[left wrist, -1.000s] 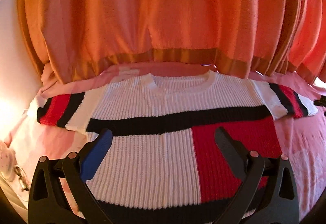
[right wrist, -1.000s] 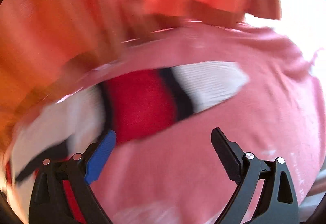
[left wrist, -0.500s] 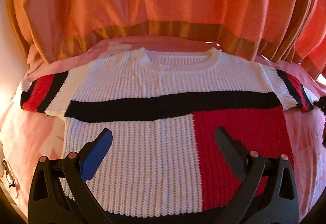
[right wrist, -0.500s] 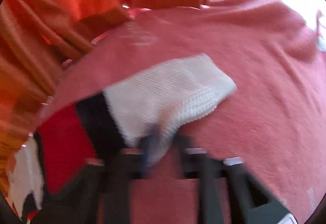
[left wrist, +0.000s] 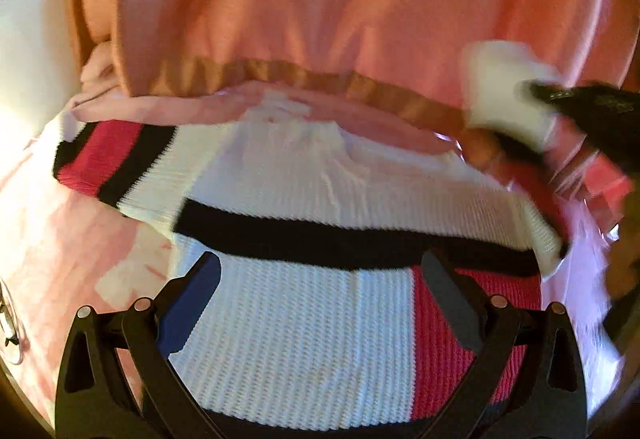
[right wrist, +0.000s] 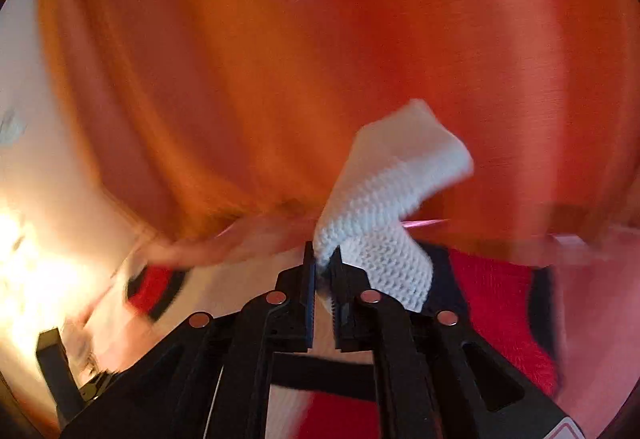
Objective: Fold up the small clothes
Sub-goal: 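Grasp the striped sleeve cuff with the right gripper, then fold the held sleeve across the sweater body with the right gripper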
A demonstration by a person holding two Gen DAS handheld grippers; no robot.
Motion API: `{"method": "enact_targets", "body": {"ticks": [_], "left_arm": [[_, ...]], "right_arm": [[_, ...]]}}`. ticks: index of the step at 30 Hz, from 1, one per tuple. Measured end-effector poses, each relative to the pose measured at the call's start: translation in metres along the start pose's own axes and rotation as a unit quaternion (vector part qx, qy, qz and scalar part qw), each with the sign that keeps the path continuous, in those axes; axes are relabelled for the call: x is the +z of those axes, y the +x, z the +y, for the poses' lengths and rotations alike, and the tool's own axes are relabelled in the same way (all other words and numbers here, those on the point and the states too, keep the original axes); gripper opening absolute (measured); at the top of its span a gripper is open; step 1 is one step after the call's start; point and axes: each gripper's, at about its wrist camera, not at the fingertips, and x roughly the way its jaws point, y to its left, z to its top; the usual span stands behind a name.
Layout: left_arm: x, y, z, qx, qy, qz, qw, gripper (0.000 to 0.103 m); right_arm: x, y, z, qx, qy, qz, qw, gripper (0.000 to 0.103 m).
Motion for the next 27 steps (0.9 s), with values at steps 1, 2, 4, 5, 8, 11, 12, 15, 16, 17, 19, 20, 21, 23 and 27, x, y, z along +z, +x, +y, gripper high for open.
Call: {"method": "enact_targets", "body": {"ticks": [1, 2, 4, 5, 8, 11, 12, 15, 16, 17, 19, 20, 21, 23, 27], "left_arm": [[0.002, 0.000, 0.004, -0.001, -0.003, -0.001, 1.0000, 0.098], [0.004, 0.000, 0.010, -0.002, -0.007, 0.002, 1.0000, 0.098], [0.009, 0.005, 0.021, -0.009, -0.016, 0.018, 0.9997, 0.098], [0.011, 0.009, 0.026, -0.015, -0.025, 0.027, 0.9992, 0.098], [0.018, 0.019, 0.038, -0.040, -0.050, 0.044, 0.9970, 0.098], [0.023, 0.043, 0.039, -0.048, -0.062, 0.068, 0.9946, 0.098], [0.024, 0.050, 0.038, -0.046, -0.063, 0.077, 0.9940, 0.098], [0.027, 0.077, 0.041, -0.051, -0.089, 0.091, 0.9905, 0.098], [0.029, 0.084, 0.041, -0.051, -0.099, 0.091, 0.9896, 0.098], [0.032, 0.092, 0.041, -0.055, -0.108, 0.085, 0.9890, 0.098], [0.037, 0.108, 0.038, -0.048, -0.110, 0.067, 0.9906, 0.097], [0.039, 0.115, 0.037, -0.044, -0.110, 0.070, 0.9904, 0.097], [0.039, 0.124, 0.037, -0.040, -0.112, 0.076, 0.9899, 0.094], [0.037, 0.142, 0.037, -0.045, -0.123, 0.093, 0.9870, 0.087], [0.037, 0.146, 0.026, -0.007, -0.068, 0.064, 0.9956, 0.065]], "right_arm": [[-0.007, 0.021, 0.017, 0.011, -0.013, 0.024, 1.000, 0.019], [-0.014, 0.037, 0.033, 0.012, -0.029, 0.039, 0.999, 0.019], [-0.021, 0.037, 0.051, 0.009, -0.056, 0.034, 0.998, 0.021], [-0.020, 0.024, 0.053, -0.006, -0.069, 0.021, 0.997, 0.033], [-0.027, -0.016, 0.027, -0.088, -0.081, -0.003, 0.993, 0.062], [-0.054, -0.053, -0.018, -0.181, -0.077, 0.014, 0.980, 0.066], [-0.069, -0.063, -0.039, -0.206, -0.067, 0.025, 0.976, 0.067], [-0.111, -0.067, -0.083, -0.248, -0.043, 0.067, 0.965, 0.067], [-0.122, -0.060, -0.095, -0.254, -0.042, 0.091, 0.962, 0.067], [-0.131, -0.052, -0.104, -0.256, -0.052, 0.113, 0.959, 0.067], [-0.141, -0.038, -0.105, -0.264, -0.080, 0.125, 0.953, 0.067], [-0.145, -0.030, -0.105, -0.261, -0.090, 0.128, 0.953, 0.066], [-0.146, -0.030, -0.109, -0.260, -0.093, 0.130, 0.952, 0.066], [-0.145, -0.023, -0.117, -0.266, -0.090, 0.127, 0.951, 0.066], [-0.138, -0.011, -0.133, -0.257, -0.049, 0.114, 0.958, 0.060]]}}
